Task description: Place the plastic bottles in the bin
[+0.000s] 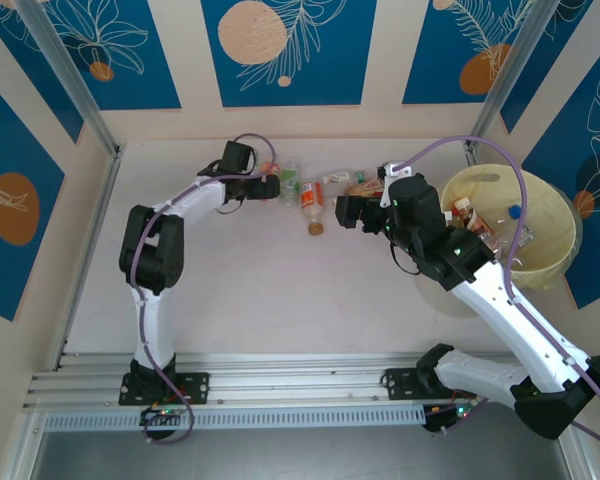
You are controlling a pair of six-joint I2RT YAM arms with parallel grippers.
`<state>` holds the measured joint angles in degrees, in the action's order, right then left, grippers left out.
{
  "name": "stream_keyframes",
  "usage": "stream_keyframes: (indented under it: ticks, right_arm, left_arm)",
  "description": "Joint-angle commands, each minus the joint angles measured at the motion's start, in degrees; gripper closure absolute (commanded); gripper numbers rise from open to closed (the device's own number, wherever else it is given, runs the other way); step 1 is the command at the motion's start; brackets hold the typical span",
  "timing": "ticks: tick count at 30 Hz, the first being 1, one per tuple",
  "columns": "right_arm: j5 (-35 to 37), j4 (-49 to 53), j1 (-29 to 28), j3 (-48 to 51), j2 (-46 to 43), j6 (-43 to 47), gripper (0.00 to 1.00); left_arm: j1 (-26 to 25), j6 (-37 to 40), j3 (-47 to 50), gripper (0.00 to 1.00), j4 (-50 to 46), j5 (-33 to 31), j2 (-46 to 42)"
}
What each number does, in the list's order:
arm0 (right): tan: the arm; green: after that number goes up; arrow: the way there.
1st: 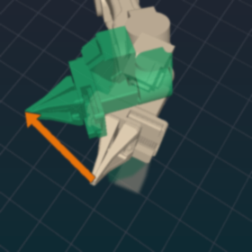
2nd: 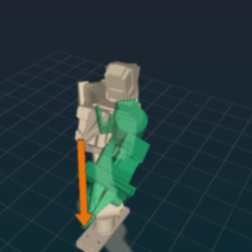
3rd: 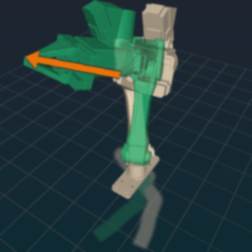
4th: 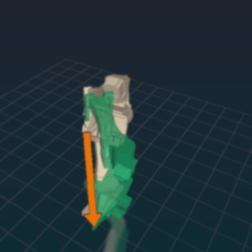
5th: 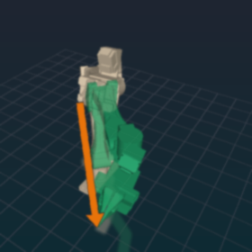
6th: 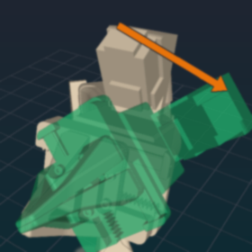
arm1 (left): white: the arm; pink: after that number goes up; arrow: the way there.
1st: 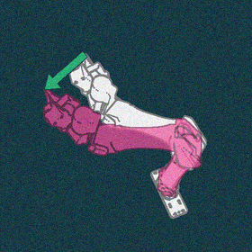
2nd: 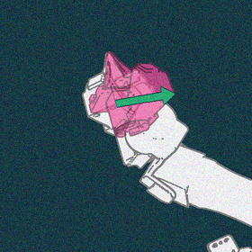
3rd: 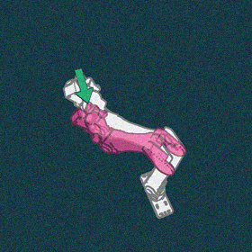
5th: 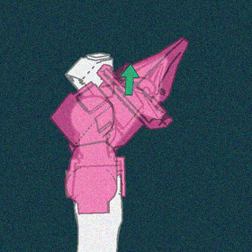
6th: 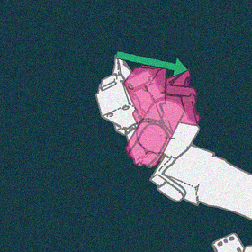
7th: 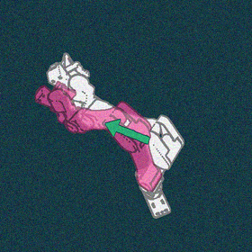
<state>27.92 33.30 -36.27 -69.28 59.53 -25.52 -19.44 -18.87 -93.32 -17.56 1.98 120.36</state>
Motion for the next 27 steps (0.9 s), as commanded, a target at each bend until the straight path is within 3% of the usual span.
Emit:
stream_keyframes:
  ticks: [1,9,15,27]
  right_arm:
    - [1.1,-0.2,0.0,-0.1,0.8,-0.5,0.01]
    - [0.7,0.0,-0.1,-0.8,1.4,-0.7,0.00]
    - [0.9,0.0,-0.1,-0.7,1.6,-0.8,0.00]
    - [1.2,0.3,0.0,-0.9,2.0,-0.1,0.01]
  left_arm:
    - [1.4,1.8,-0.4,0.00,0.6,1.6,0.5]
    - [1.4,2.2,-8.4,0.22,-4.2,2.2,9.5]
    - [0.9,3.0,-12.1,0.28,-6.2,3.5,13.1]
    - [-0.8,3.9,-19.0,0.51,-10.8,0.7,18.7]
